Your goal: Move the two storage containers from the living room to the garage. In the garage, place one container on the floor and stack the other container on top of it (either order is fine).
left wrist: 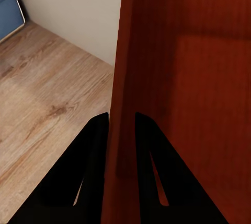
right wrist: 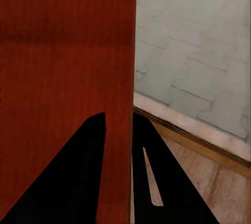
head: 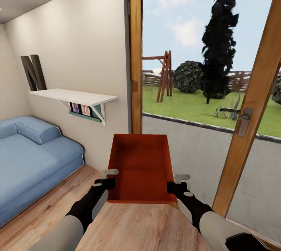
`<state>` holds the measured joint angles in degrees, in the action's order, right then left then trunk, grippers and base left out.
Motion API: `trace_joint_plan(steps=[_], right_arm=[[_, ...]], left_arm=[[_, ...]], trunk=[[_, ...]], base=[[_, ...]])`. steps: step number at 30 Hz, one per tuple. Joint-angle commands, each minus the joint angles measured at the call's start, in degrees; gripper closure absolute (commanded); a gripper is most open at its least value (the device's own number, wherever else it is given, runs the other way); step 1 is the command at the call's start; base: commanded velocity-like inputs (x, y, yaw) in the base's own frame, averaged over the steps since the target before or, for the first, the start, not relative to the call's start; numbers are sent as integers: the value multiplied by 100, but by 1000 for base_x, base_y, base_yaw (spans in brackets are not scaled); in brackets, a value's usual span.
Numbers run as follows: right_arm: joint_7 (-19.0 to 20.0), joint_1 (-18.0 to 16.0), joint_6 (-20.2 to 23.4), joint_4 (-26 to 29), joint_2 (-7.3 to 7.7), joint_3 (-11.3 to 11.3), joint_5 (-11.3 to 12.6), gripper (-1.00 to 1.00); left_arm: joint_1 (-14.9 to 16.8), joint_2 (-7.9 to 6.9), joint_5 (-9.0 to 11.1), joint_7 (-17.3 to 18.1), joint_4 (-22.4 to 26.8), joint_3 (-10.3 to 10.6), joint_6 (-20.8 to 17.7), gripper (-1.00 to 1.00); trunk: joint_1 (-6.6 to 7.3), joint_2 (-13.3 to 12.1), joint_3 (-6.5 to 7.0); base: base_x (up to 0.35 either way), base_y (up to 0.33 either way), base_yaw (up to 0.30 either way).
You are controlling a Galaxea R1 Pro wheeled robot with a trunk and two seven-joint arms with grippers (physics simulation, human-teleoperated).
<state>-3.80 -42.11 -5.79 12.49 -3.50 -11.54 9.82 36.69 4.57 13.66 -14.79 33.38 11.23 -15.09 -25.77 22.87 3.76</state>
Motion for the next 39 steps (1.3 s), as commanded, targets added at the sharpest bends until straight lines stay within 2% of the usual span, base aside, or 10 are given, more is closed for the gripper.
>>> trace_joint_plan(steps=[1,30,31,39], right_arm=[[-17,1,-15,-10,-19,-16,91,100],[-7,1,-16,-9,13,-40,108,100],[-7,1,-16,-9,13,-6,108,100],[7,1,1,-9,0,1,116,100]], left_arm=[[5,0,27,-59,28,5,-21,100],[-4,-9,53,-59,37,37,-21,100],[-4,-9,-46,-59,37,-185,-21,100],[-3,-9,-47,-59,37,-189,-21,100]], trunk=[[-2,5,-2],[-2,5,-2],[-2,5,-2],[-2,5,-2]], base=[[0,0,0],[0,0,0],[0,0,0],[0,0,0]])
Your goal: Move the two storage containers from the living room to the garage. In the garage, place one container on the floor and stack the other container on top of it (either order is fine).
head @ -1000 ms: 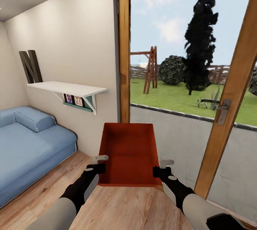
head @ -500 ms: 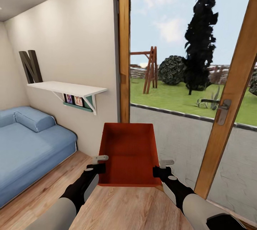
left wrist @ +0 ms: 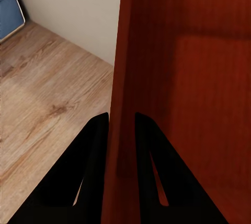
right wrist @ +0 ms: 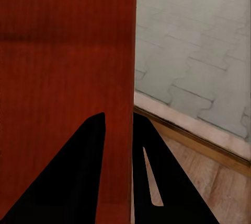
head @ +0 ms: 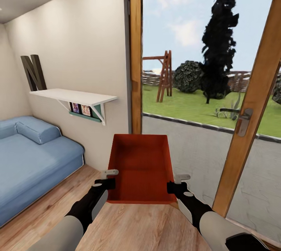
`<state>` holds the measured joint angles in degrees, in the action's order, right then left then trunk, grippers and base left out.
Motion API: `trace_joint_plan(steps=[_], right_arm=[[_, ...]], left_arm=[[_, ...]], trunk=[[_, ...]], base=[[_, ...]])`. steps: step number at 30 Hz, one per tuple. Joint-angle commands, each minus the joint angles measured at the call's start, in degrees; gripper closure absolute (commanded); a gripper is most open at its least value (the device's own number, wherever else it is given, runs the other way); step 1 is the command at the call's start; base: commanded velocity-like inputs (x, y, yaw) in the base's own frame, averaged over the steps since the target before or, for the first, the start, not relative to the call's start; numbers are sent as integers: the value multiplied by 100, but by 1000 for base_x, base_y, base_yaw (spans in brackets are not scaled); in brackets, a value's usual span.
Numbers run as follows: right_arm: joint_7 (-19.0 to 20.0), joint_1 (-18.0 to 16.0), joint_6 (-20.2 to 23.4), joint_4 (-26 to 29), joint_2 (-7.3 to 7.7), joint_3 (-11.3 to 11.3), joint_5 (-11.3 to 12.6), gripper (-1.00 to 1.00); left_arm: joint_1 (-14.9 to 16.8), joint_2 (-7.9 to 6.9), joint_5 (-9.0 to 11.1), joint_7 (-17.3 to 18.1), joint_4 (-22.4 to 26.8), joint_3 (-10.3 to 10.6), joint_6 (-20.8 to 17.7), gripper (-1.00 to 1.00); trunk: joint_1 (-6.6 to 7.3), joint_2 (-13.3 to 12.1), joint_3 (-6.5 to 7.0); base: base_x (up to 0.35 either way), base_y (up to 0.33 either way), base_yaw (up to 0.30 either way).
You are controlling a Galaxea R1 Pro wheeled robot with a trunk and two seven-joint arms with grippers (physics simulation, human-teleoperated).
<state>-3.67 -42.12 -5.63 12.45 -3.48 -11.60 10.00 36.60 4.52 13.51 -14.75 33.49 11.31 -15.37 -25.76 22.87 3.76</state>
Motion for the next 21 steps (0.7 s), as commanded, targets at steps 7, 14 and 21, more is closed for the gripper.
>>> trace_joint_plan(steps=[7,14,21], right_arm=[[-2,2,-17,-6,2,9,99,100],[-2,2,-31,-6,12,9,96,100],[-40,2,31,8,-13,7,92,100]], left_arm=[[5,-4,-31,-63,26,-199,8,100],[5,-4,-28,-63,34,-198,8,100],[5,-4,-24,-63,35,-200,8,100]], trunk=[[-2,5,-2],[-2,5,-2],[-2,5,-2]], base=[[0,0,0],[0,0,0],[0,0,0]])
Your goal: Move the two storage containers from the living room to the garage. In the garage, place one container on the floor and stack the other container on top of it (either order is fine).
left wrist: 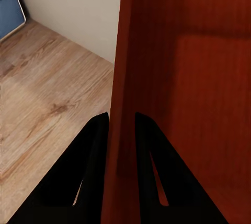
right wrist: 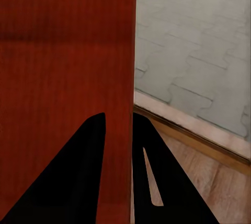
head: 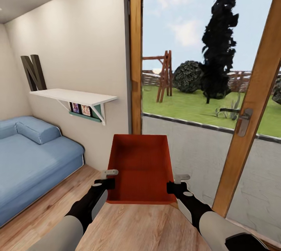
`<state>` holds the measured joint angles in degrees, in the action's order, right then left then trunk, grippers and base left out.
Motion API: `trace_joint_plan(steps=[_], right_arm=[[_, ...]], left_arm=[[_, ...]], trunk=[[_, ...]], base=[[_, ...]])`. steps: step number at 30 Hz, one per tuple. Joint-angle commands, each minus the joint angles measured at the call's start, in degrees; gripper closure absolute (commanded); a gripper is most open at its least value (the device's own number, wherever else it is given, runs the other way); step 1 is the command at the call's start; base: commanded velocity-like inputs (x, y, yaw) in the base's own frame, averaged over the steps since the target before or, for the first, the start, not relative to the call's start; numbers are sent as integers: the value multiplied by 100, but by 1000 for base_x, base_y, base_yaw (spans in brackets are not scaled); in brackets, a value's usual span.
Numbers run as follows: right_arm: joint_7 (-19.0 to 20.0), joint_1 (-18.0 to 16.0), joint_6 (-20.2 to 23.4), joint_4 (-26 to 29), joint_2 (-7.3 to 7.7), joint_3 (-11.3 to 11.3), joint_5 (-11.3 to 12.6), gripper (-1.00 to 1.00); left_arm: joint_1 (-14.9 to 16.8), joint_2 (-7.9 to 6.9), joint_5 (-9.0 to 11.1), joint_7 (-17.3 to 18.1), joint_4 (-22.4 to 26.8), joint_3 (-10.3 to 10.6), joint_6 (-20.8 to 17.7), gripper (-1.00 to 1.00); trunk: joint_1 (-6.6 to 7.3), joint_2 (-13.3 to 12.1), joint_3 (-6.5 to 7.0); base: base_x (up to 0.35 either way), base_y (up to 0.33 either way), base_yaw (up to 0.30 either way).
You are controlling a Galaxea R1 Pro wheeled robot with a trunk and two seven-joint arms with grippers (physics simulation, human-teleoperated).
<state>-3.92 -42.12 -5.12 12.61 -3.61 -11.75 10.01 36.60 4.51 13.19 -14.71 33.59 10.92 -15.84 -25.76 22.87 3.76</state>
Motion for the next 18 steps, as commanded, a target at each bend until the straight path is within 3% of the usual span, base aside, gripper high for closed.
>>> trace_joint_plan(steps=[1,7,18], right_arm=[[-20,2,-17,-10,-5,23,95,100],[-30,2,-9,-23,-8,31,112,100],[-30,2,-12,-22,-9,33,115,100]], left_arm=[[7,-3,7,-67,25,-161,55,100],[5,-3,8,-67,25,-160,55,100],[7,-3,7,-67,25,-160,55,100]], trunk=[[-2,5,-2],[-2,5,4],[-2,5,36]], base=[[0,0,0],[0,0,95],[0,0,283]])
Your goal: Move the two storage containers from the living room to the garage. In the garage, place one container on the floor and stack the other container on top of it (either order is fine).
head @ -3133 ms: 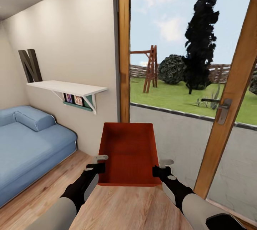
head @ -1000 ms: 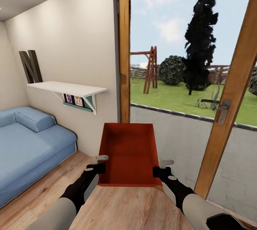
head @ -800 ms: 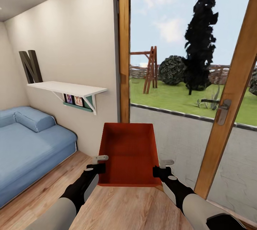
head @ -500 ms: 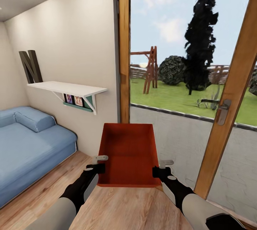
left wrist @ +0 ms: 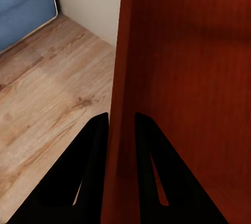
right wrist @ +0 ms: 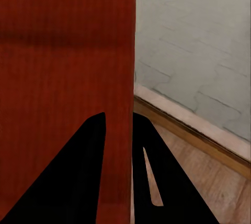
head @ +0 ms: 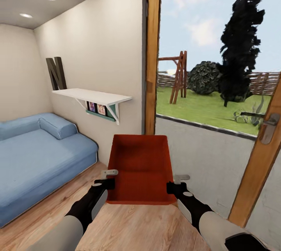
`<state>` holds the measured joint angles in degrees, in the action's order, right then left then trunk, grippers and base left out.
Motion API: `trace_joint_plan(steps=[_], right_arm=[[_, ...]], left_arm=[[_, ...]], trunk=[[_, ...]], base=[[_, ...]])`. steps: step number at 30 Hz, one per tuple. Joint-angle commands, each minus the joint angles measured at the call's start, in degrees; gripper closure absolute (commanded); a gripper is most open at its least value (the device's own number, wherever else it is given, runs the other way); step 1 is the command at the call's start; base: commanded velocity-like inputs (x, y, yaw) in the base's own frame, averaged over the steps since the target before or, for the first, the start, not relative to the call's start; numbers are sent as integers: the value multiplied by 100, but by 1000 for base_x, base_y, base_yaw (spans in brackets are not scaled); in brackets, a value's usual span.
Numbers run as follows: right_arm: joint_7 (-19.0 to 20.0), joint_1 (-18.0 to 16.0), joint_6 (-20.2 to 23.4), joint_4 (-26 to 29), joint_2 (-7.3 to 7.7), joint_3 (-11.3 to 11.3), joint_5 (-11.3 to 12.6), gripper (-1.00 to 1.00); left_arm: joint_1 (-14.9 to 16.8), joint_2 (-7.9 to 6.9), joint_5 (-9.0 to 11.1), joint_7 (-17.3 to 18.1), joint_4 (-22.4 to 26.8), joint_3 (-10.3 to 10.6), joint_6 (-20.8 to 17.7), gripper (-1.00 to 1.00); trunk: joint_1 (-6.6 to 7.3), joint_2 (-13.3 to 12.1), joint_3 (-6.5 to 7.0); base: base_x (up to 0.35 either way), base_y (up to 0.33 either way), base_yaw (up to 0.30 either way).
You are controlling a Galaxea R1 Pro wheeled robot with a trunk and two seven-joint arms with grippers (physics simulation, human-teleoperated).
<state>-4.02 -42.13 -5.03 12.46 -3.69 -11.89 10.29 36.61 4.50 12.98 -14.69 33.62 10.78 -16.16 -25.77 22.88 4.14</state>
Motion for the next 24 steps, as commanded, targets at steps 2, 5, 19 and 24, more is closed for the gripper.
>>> trace_joint_plan(steps=[2,5,19,24], right_arm=[[-20,3,-23,-10,0,48,88,100],[-20,3,-24,-12,0,48,96,100],[-25,3,-97,-27,0,55,112,100],[-21,3,-105,-32,0,55,114,100]], left_arm=[[5,-2,29,-69,22,-144,87,100],[5,-2,29,-69,22,-146,87,100],[5,-2,29,-69,22,-147,87,100],[5,-2,29,-69,22,-147,87,100]], trunk=[[-2,5,3],[-2,5,12],[-2,5,17],[-2,5,17]], base=[[0,0,297],[0,0,298],[0,0,300],[0,0,300]])
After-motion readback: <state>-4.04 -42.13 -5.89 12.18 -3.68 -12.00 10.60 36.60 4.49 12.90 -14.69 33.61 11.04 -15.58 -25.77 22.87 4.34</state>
